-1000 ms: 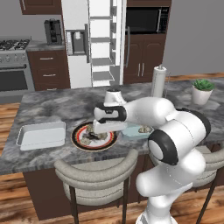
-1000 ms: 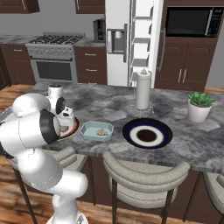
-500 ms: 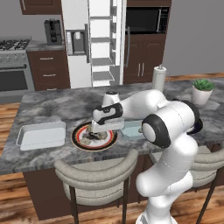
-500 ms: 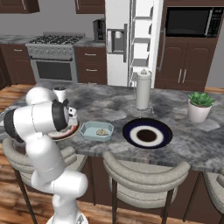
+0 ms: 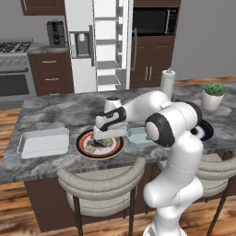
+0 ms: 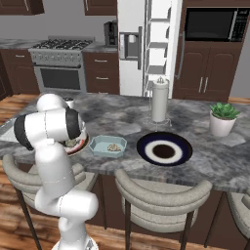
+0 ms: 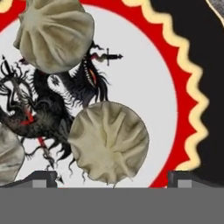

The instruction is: Place two dumplings into each of the tupperware containers and then place the containers in the fridge.

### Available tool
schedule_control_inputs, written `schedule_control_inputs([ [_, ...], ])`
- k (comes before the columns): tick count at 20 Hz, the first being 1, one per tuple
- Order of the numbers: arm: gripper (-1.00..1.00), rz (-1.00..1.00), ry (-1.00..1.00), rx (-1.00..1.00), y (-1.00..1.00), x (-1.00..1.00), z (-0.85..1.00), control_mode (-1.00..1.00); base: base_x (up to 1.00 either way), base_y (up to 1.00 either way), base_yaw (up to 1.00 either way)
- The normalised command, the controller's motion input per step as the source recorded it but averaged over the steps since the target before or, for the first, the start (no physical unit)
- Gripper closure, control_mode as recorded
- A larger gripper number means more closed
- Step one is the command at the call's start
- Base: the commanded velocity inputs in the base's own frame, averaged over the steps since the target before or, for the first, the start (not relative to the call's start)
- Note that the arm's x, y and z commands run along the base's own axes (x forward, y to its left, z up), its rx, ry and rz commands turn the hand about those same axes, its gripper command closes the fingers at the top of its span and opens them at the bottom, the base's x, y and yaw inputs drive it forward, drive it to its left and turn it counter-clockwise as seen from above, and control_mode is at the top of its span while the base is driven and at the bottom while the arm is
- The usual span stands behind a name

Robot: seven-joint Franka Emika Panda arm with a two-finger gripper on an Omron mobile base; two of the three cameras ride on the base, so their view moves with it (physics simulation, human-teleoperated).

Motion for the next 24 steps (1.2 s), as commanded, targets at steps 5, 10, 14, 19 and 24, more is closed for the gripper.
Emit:
schedule_control_inputs([
  [5,-1.00,0.00,0.00,-0.01,0.08,0.21,-0.30,-1.00,0.00,0.00,0.00],
  [10,1.00,0.00,0.00,0.00,0.00,0.17,-0.06,-1.00,0.00,0.00,0.00],
  [14,1.00,0.00,0.00,0.00,-0.05,0.00,0.06,-1.00,0.00,0.00,0.00],
  [19,1.00,0.00,0.00,0.01,-0.53,-0.03,0.68,-1.00,0.00,0.00,0.00],
  [24,1.00,0.00,0.06,0.00,-0.87,-0.14,0.49,-1.00,0.00,0.00,0.00],
])
